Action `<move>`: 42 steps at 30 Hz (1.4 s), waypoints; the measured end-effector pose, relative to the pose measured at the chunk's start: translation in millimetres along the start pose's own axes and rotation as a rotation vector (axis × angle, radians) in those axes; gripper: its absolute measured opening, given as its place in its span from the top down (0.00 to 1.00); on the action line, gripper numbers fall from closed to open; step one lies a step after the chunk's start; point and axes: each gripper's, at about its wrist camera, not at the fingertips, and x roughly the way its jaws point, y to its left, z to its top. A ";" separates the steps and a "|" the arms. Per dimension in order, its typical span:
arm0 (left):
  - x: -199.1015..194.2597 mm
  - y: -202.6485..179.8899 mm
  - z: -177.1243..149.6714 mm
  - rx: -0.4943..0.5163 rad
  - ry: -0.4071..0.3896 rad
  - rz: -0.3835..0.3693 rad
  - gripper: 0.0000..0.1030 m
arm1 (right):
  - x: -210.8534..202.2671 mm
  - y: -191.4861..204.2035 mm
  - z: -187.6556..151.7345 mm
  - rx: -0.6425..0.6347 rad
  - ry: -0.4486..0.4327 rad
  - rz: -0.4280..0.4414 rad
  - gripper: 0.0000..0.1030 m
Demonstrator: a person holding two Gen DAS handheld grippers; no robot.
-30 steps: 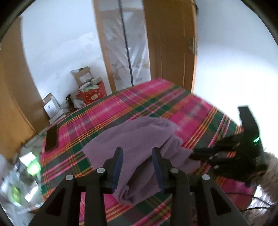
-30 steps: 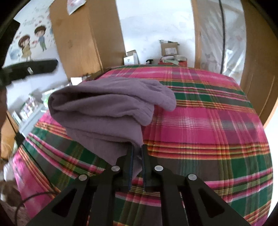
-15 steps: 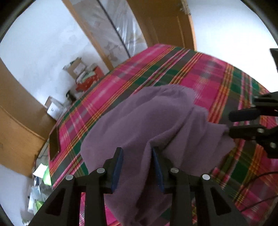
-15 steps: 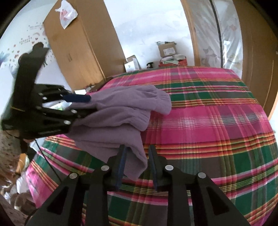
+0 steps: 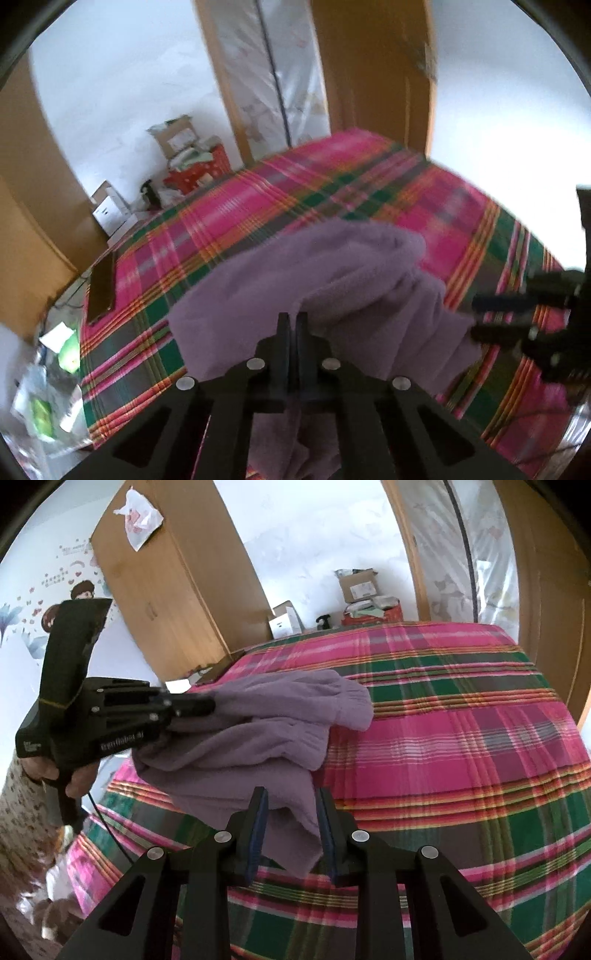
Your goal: Fold clothes
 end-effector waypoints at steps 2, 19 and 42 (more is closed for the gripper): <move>-5.4 9.3 3.3 -0.042 -0.025 0.003 0.98 | 1.8 4.1 1.4 0.005 0.001 0.028 0.70; -27.6 70.8 -15.9 -0.315 -0.140 0.023 0.98 | 28.1 33.9 23.6 0.143 0.053 0.192 0.57; -49.1 119.2 -72.9 -0.526 -0.186 0.012 0.98 | 75.9 40.4 32.1 0.375 0.078 0.185 0.96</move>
